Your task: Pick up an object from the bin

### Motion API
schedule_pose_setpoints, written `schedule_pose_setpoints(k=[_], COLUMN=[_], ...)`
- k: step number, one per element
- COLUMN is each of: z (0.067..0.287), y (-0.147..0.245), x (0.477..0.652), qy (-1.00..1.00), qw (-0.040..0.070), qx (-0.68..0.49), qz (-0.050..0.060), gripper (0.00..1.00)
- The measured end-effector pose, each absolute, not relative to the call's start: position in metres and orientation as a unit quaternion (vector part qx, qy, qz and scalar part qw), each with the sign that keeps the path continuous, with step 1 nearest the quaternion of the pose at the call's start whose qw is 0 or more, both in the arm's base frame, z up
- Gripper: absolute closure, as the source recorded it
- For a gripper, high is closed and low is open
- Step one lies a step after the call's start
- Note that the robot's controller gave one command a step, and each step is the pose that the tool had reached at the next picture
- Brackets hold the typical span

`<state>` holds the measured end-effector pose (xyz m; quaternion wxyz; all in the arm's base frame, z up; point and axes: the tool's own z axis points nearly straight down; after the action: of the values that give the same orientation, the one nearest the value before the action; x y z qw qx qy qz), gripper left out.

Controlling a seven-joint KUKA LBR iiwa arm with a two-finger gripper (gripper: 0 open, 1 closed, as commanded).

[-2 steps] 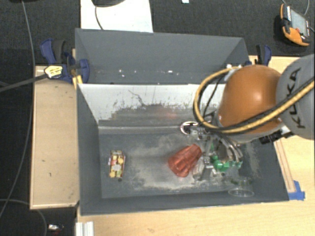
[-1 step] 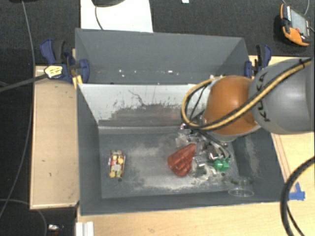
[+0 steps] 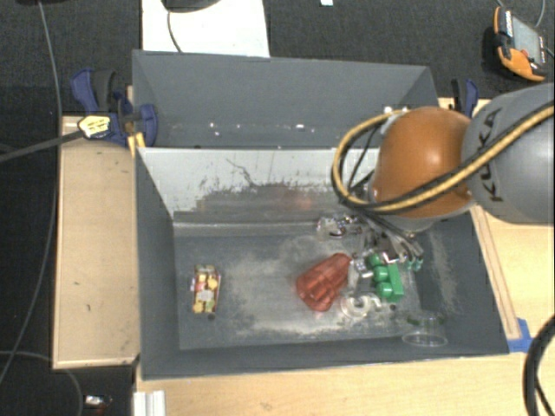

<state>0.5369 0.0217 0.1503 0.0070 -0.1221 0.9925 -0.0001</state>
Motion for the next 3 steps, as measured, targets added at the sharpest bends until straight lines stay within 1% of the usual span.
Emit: schedule_pose_setpoints(k=[1, 2, 3], z=[0.099, 0.070, 0.070], y=[0.051, 0.032, 0.034], x=[0.535, 0.534, 0.538], qy=[0.964, 0.971, 0.972], qw=[0.001, 0.006, 0.008], qx=[-0.267, -0.239, -0.235], qz=[0.001, 0.000, 0.001], gripper=[0.00, 0.00, 1.00])
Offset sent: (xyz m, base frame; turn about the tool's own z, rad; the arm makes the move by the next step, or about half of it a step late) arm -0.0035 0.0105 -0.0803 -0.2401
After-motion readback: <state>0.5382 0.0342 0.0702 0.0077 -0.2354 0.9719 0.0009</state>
